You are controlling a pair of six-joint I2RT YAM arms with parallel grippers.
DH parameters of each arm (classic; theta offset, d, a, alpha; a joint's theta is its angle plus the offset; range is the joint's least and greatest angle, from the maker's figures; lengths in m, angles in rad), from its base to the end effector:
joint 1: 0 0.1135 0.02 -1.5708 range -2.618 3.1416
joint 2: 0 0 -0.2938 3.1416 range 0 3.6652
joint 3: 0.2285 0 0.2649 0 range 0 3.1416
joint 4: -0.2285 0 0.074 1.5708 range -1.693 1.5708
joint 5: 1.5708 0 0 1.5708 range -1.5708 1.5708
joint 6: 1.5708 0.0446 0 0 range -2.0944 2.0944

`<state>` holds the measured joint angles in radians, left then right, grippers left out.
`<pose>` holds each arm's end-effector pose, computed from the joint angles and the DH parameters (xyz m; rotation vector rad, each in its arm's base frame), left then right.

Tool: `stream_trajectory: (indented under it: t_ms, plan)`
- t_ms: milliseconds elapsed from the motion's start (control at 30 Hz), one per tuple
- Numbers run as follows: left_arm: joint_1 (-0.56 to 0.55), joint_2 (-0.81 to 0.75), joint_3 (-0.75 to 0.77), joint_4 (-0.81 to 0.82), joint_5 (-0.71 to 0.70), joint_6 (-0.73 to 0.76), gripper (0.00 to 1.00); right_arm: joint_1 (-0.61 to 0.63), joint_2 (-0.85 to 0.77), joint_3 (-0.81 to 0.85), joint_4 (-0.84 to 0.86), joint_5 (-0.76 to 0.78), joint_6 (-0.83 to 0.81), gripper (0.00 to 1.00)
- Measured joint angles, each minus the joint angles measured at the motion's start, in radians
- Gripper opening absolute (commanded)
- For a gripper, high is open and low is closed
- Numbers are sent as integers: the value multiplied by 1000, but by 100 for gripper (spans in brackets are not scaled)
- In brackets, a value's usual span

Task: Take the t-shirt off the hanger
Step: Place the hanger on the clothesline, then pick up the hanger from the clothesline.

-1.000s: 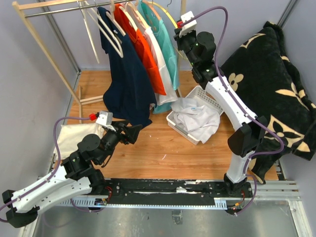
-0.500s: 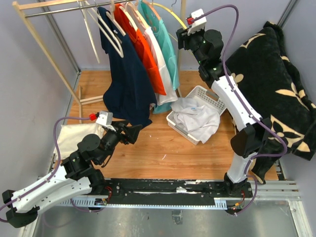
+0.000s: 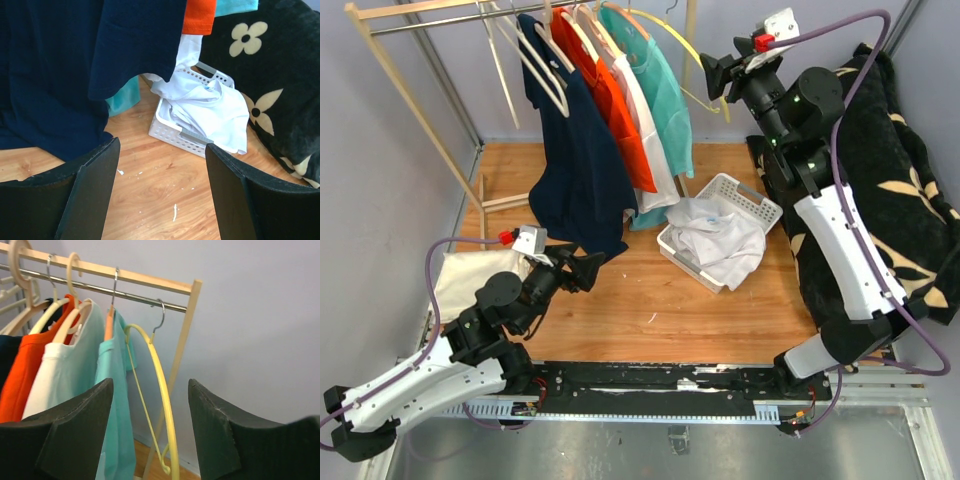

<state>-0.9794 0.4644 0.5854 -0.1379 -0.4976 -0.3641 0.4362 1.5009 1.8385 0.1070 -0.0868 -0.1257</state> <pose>0.0842 -0.0872 0.3339 0.1020 1.6208 -0.6508 0.2974 0.1429 0.5996 -0.3884 1.0651 0.3256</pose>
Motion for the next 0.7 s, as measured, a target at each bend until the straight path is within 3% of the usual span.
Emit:
stream_trajectory:
  t_ms: [333, 700]
  plan:
    - [0, 5, 17, -7, -6, 0, 74, 2, 101, 214, -196, -168, 79, 64]
    - [0, 33, 17, 1, -3, 0, 74, 20, 261, 357, -290, -205, 123, 63]
